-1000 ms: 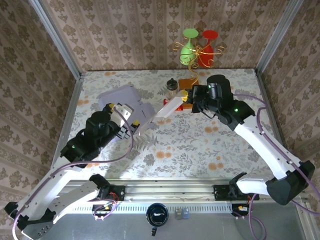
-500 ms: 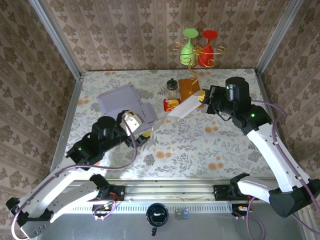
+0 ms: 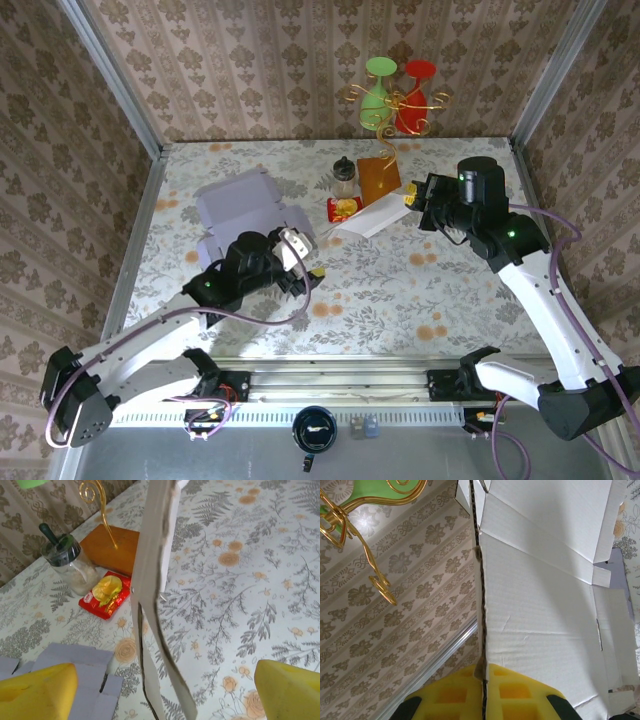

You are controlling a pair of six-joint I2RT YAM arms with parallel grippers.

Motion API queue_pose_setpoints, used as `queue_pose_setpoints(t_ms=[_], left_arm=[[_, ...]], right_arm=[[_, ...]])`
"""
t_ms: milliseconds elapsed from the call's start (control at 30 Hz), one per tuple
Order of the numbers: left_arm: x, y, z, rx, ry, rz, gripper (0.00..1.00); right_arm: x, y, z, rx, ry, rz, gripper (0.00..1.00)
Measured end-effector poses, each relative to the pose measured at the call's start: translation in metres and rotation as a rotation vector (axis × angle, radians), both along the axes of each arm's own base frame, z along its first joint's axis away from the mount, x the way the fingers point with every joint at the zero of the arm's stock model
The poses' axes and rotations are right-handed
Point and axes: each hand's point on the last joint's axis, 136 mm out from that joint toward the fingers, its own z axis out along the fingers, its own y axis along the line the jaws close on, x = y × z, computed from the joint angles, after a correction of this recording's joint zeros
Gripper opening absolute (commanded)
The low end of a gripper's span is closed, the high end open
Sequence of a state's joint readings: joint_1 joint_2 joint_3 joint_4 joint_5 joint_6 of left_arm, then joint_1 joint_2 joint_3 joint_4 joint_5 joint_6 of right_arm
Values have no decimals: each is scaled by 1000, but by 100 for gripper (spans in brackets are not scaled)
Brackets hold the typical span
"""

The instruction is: Fold the paper box

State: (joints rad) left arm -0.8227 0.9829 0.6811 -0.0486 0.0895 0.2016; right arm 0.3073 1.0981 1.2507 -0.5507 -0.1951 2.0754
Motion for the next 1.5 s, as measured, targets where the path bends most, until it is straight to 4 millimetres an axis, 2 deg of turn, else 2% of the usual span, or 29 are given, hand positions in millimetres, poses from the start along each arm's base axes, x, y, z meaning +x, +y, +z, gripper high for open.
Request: queue_pose_setpoints(t_ms=[133, 300, 367, 467, 533, 567, 633, 667, 733, 833, 967, 1067, 1167, 1267, 1400, 1500], left_arm=[[21, 0, 1, -35, -6, 51, 77], [35, -7, -17, -25, 44, 65, 55], [35, -12, -20, -26, 59, 49, 40], [35, -17, -15, -40, 69, 29, 12], [36, -19, -10, -49, 65, 26, 0], [36, -19, -8, -50, 64, 28, 0], [35, -20, -5, -44, 79, 34, 0], [34, -21, -2, -41, 90, 34, 0], [30, -25, 10, -39, 112, 33, 0], [25, -31, 32, -40, 150, 38, 0], [15, -36, 49, -28, 229, 58, 0], [11, -34, 48, 7, 310, 91, 0], [13, -34, 41, 56, 383, 133, 0], [13, -35, 30, 104, 434, 162, 0], [13, -34, 23, 152, 487, 196, 0], [17, -35, 20, 183, 522, 229, 0]], right_arm=[[-1, 0, 0, 3, 1, 4, 0], [-3, -2, 1, 10, -1, 6, 0], [-3, -3, -3, 9, 5, 3, 0], [-3, -6, -6, 8, 10, -4, 0], [-2, -8, -6, 9, 10, -11, 0], [-2, -9, -6, 11, 7, -15, 11], [-1, -12, -5, 17, 8, -23, 44], [-1, -14, -7, 13, 14, -29, 56], [-4, -24, -12, -17, 42, -53, 68], [-10, -43, -9, -126, 46, -84, 71], [-22, -59, 18, -278, -21, -76, 72], [-35, -64, 41, -380, -88, -69, 74], [-50, -75, 52, -461, -122, -77, 76], [-56, -84, 55, -521, -132, -86, 76], [-48, -76, 50, -558, -120, -35, 72], [-38, -52, 41, -577, -107, 50, 68]])
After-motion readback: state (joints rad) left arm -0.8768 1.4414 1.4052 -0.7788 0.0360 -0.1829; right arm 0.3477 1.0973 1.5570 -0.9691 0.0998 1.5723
